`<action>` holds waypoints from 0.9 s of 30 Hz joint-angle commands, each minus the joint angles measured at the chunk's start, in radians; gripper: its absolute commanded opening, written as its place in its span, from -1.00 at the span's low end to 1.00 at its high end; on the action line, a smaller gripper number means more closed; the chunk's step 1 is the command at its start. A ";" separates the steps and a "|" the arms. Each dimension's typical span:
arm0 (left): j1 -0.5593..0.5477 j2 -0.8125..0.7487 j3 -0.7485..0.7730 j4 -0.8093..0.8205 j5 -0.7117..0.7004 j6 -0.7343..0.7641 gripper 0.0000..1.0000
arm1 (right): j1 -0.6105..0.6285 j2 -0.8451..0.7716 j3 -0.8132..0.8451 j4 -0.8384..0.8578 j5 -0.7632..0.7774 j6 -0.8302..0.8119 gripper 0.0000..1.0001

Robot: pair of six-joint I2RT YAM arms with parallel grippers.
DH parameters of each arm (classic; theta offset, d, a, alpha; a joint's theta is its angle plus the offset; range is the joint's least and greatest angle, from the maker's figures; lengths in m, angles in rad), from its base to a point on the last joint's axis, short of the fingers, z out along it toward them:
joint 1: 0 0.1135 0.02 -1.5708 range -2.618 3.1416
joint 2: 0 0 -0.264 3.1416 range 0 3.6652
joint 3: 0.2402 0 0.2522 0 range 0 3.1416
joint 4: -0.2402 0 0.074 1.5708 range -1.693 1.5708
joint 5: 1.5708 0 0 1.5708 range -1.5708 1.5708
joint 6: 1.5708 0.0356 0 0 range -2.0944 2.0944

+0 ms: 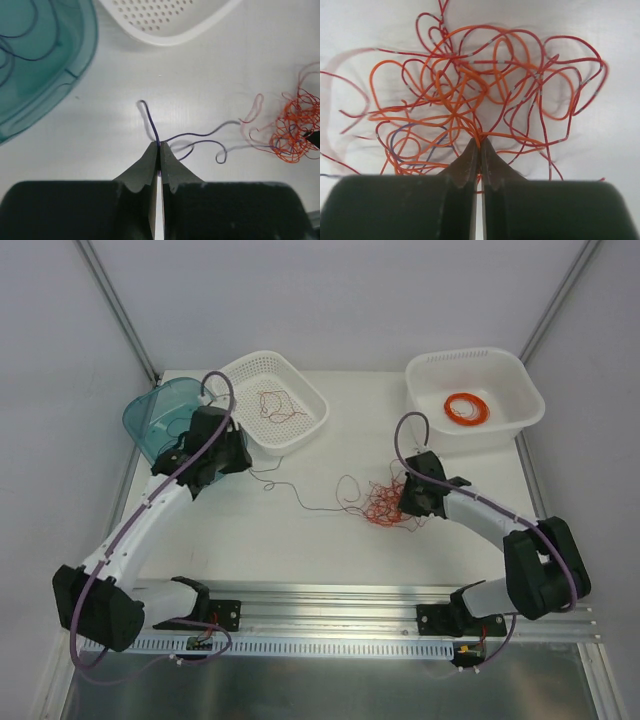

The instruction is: Untangle the cables

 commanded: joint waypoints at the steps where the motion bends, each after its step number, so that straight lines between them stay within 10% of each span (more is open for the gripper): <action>1: 0.112 -0.099 0.070 -0.090 0.023 0.101 -1.00 | -0.064 -0.114 -0.035 -0.093 0.058 0.001 -0.99; 27: 0.412 -0.044 0.863 -0.344 -0.145 0.308 -1.00 | -0.230 -0.299 -0.138 -0.281 0.073 -0.016 -0.95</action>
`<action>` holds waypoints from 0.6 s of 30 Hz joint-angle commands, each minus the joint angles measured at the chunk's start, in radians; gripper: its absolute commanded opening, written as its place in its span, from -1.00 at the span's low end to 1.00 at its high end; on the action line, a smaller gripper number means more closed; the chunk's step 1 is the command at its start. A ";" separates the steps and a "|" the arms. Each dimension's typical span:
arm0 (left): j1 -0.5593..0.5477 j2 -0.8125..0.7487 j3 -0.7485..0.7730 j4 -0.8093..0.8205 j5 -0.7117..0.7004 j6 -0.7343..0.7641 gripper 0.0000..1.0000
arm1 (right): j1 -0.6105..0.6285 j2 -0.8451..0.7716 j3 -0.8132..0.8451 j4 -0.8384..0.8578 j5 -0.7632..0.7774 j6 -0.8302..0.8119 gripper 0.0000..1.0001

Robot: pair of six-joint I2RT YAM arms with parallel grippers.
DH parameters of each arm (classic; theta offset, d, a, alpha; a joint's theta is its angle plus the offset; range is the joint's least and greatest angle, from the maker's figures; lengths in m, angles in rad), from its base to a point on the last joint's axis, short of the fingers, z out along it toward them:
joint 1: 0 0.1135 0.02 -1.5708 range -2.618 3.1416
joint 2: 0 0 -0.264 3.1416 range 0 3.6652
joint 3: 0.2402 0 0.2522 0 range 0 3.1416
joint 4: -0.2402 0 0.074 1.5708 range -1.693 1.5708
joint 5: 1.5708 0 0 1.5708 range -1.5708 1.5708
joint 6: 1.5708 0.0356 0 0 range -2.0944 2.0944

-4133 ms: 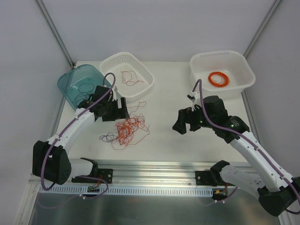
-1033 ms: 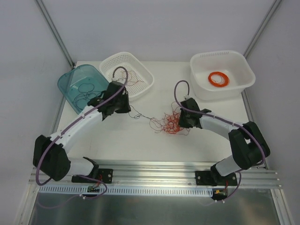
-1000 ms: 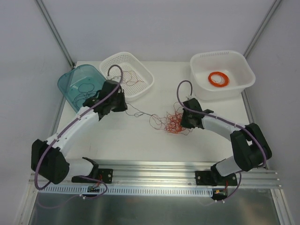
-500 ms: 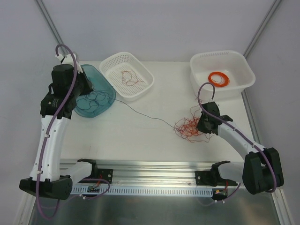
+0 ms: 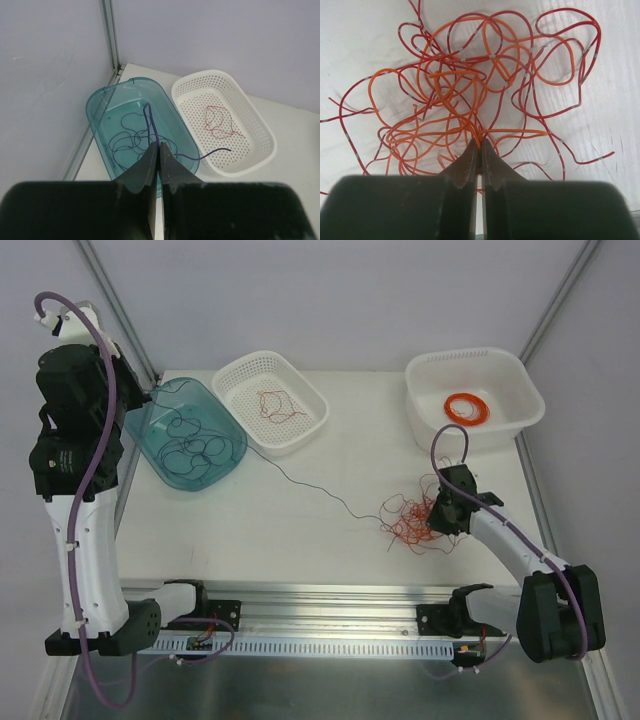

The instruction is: Untangle the cables

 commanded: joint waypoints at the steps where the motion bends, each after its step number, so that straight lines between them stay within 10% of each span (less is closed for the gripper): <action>1: 0.008 0.011 0.083 -0.020 -0.012 0.016 -1.00 | -0.015 -0.019 -0.008 -0.044 0.018 -0.004 -0.95; 14: 0.025 0.113 0.332 -0.020 -0.297 0.188 -1.00 | -0.163 -0.027 -0.048 -0.076 -0.034 -0.040 -0.92; 18: 0.025 0.114 0.318 -0.018 -0.168 0.142 -1.00 | -0.201 -0.042 -0.056 -0.060 -0.091 -0.077 -0.91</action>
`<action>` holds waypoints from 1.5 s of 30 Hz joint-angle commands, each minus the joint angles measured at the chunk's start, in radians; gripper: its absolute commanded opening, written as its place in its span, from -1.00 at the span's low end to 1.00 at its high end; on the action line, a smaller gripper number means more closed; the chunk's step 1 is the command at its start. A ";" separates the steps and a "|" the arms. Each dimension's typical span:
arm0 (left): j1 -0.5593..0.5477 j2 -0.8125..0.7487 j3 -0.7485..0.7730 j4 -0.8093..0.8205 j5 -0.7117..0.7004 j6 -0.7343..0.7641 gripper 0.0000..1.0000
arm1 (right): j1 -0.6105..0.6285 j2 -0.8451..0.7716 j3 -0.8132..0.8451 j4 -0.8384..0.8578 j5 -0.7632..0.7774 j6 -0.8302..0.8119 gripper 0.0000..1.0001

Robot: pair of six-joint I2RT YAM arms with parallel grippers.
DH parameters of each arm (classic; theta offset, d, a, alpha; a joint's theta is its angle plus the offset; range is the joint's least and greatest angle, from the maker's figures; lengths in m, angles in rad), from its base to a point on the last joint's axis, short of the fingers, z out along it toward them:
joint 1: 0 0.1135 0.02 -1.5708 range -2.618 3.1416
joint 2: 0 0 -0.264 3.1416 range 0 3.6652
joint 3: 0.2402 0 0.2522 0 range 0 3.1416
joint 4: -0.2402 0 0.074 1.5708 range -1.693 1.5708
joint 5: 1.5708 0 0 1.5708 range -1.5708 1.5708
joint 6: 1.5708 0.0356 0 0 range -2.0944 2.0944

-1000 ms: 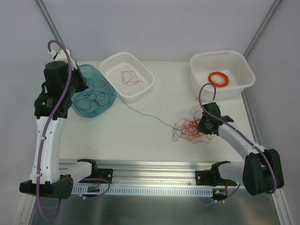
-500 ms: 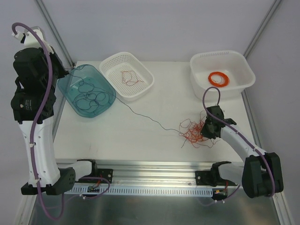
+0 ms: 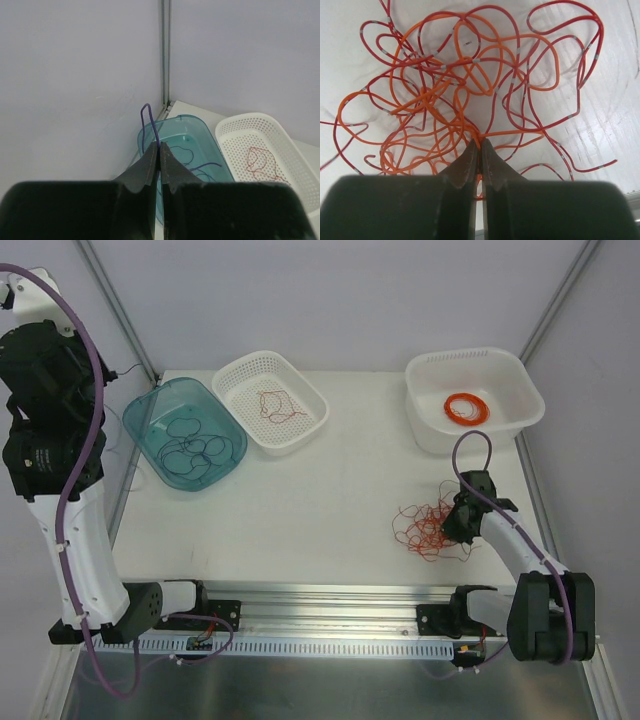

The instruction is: Untangle the cables

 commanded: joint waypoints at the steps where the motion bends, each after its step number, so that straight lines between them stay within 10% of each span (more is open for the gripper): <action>1: 0.013 0.013 0.006 0.020 0.082 -0.011 -1.00 | -0.019 -0.032 -0.004 -0.020 -0.060 -0.047 -0.88; 9: 0.011 0.016 0.049 0.020 0.230 -0.073 -1.00 | -0.021 -0.019 0.035 -0.016 -0.200 -0.094 -0.66; 19: 0.010 0.052 0.129 0.033 0.391 -0.082 -1.00 | -0.012 -0.039 0.069 -0.002 -0.263 -0.147 0.65; 38: 0.013 0.225 0.223 0.248 0.371 -0.053 -1.00 | -0.004 0.024 0.101 0.020 -0.298 -0.153 0.92; 45: 0.050 0.262 -0.039 0.368 0.247 -0.008 -1.00 | -0.003 0.034 0.095 0.021 -0.300 -0.160 0.92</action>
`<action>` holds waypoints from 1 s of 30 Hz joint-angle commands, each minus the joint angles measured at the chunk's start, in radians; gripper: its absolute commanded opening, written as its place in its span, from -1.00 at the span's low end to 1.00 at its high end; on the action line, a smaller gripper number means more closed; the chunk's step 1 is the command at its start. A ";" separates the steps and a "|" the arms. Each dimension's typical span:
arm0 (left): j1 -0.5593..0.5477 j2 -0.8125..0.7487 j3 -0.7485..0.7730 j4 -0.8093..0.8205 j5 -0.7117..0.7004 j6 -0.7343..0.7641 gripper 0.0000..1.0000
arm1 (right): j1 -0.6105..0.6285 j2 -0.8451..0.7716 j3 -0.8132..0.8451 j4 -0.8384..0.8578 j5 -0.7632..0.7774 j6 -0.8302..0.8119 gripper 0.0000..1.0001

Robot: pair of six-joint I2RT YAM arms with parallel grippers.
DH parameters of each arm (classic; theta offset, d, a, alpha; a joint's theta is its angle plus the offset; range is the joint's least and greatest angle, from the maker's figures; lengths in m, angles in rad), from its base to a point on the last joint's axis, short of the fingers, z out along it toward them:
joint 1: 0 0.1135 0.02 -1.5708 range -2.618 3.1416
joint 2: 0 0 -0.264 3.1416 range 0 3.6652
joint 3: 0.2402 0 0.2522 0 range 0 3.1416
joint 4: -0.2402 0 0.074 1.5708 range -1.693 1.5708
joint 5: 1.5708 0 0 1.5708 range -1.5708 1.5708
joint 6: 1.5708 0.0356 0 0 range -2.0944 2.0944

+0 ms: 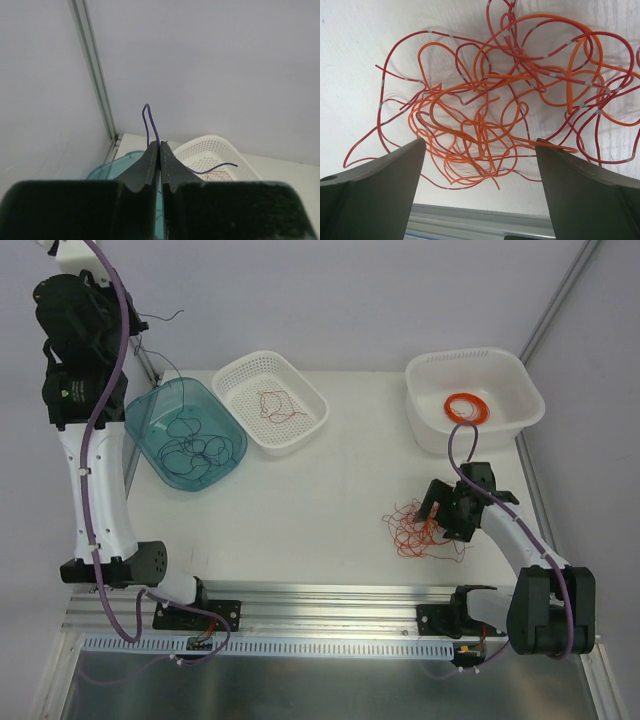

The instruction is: Untangle the cables

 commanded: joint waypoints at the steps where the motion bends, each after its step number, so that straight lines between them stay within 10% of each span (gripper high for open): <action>1: 0.035 0.035 -0.181 0.111 -0.084 0.030 -1.00 | 0.006 0.006 0.030 0.009 -0.023 -0.018 0.92; 14: 0.065 0.198 -0.654 0.203 -0.082 -0.044 -0.81 | 0.023 -0.018 0.024 -0.002 -0.028 -0.023 0.92; 21: 0.081 0.148 -0.719 0.166 -0.007 -0.124 0.49 | 0.057 -0.051 0.041 -0.022 0.014 -0.031 0.92; 30: 0.079 -0.073 -0.822 0.113 0.157 -0.242 0.97 | 0.089 -0.022 0.059 -0.011 0.071 -0.022 0.90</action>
